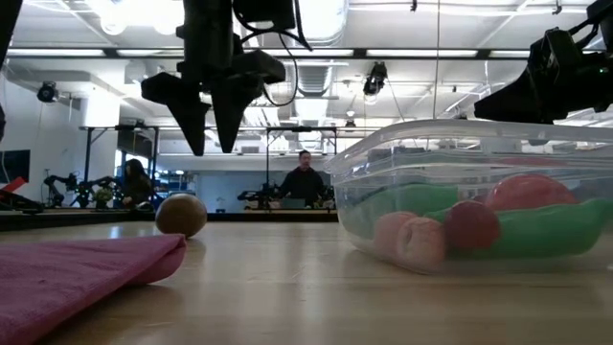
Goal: Pick and placing Produce into tupperware
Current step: Put the brown kiwi into the transparent container
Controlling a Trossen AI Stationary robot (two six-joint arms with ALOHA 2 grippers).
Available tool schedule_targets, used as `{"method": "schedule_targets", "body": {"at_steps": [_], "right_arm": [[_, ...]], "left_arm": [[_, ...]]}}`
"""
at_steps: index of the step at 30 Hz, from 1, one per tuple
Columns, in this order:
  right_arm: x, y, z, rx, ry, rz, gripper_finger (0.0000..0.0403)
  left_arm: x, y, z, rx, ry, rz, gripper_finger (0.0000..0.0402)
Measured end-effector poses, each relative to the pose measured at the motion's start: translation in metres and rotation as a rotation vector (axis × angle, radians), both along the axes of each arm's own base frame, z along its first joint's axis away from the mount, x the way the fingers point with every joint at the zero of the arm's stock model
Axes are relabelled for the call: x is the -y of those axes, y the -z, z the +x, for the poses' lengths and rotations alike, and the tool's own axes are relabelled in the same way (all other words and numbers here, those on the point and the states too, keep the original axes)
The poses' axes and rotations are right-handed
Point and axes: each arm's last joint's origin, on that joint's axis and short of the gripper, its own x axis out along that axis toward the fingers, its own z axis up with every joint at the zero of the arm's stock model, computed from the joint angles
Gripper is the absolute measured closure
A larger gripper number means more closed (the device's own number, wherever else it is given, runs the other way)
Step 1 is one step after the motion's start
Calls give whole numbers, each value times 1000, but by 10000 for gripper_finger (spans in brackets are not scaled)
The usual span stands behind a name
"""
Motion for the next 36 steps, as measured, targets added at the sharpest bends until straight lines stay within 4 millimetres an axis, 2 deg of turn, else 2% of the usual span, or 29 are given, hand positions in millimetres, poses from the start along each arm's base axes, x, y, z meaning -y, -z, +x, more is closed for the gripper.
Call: {"method": "schedule_targets", "body": {"at_steps": [6,15,26,36], "right_arm": [[0,0,0,0,0,0,332],[0,0,0,0,0,0,322],[0,0,0,0,0,0,330],[0,0,0,0,-1,0,319]], "left_arm": [[-7,7,-3,-25,-49,8,198],[5,9,-4,-13,-330,-31,195],[23,8,-4,17,-576,-103,117],[24,9,-5,8,-626,-106,111]]}}
